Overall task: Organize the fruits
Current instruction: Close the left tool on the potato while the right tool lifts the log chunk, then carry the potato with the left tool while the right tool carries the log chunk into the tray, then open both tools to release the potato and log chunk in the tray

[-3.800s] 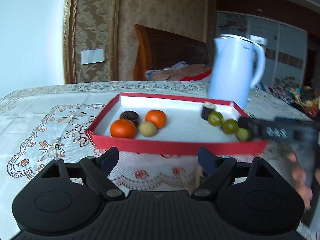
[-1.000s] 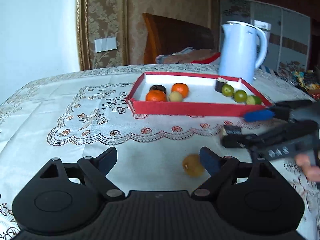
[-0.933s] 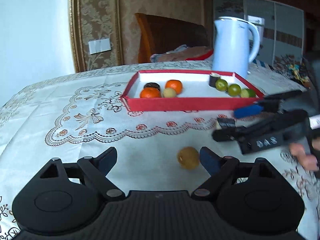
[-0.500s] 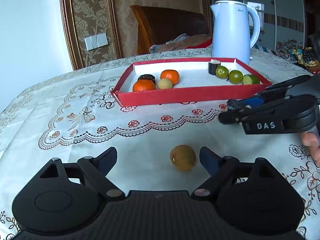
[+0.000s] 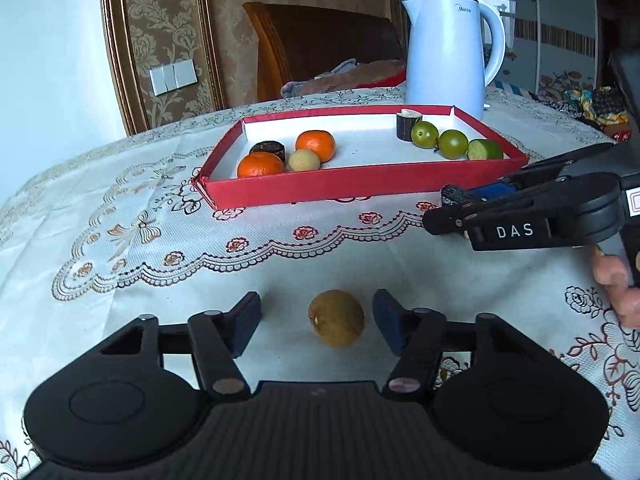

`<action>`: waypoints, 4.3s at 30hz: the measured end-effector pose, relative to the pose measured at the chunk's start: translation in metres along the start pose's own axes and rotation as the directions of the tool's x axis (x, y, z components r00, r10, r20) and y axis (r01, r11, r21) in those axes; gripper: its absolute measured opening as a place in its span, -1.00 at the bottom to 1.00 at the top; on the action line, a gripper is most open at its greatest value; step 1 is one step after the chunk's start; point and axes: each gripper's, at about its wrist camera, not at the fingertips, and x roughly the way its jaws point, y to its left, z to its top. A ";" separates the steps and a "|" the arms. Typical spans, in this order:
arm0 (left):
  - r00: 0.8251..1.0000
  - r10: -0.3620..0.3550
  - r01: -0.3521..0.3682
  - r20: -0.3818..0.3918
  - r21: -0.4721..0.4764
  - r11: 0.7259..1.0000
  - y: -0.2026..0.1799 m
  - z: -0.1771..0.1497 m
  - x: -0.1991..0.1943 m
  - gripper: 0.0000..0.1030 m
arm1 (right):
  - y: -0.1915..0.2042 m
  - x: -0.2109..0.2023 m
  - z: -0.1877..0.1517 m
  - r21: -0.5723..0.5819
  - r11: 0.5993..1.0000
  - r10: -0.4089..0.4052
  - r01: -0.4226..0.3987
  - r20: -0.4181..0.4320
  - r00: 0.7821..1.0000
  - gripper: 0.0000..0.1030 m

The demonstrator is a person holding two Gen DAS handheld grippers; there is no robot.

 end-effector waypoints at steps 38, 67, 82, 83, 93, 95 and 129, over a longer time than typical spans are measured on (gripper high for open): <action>0.992 0.033 -0.026 0.120 -0.059 0.998 -0.008 0.056 0.002 -0.48 | -0.029 -0.033 0.008 0.150 0.977 -0.179 0.151 0.200 0.963 -0.39; 0.996 0.047 -0.039 0.075 -0.099 0.994 -0.027 0.108 0.111 -0.48 | -0.061 0.038 0.051 0.094 0.965 -0.255 0.246 0.098 0.962 -0.38; 0.989 0.111 -0.099 0.093 -0.133 0.986 -0.007 0.109 0.122 -0.48 | -0.058 0.055 0.061 0.054 0.946 -0.325 0.321 0.085 0.942 -0.38; 0.988 0.122 -0.109 0.093 -0.132 0.985 -0.006 0.110 0.124 -0.47 | -0.057 0.058 0.062 0.046 0.940 -0.340 0.337 0.089 0.936 -0.38; 0.986 0.137 -0.122 0.092 -0.153 0.981 0.001 0.110 0.124 -0.47 | -0.055 0.051 0.055 0.048 0.945 -0.328 0.325 0.098 0.940 -0.38; 0.986 0.137 -0.122 0.092 -0.154 0.981 0.000 0.110 0.124 -0.47 | -0.052 0.053 0.054 0.033 0.938 -0.346 0.345 0.100 0.933 -0.37; 0.984 0.154 -0.140 0.085 -0.152 0.978 -0.002 0.105 0.125 0.46 | -0.063 0.058 0.046 0.123 0.914 -0.396 0.386 0.067 0.916 0.72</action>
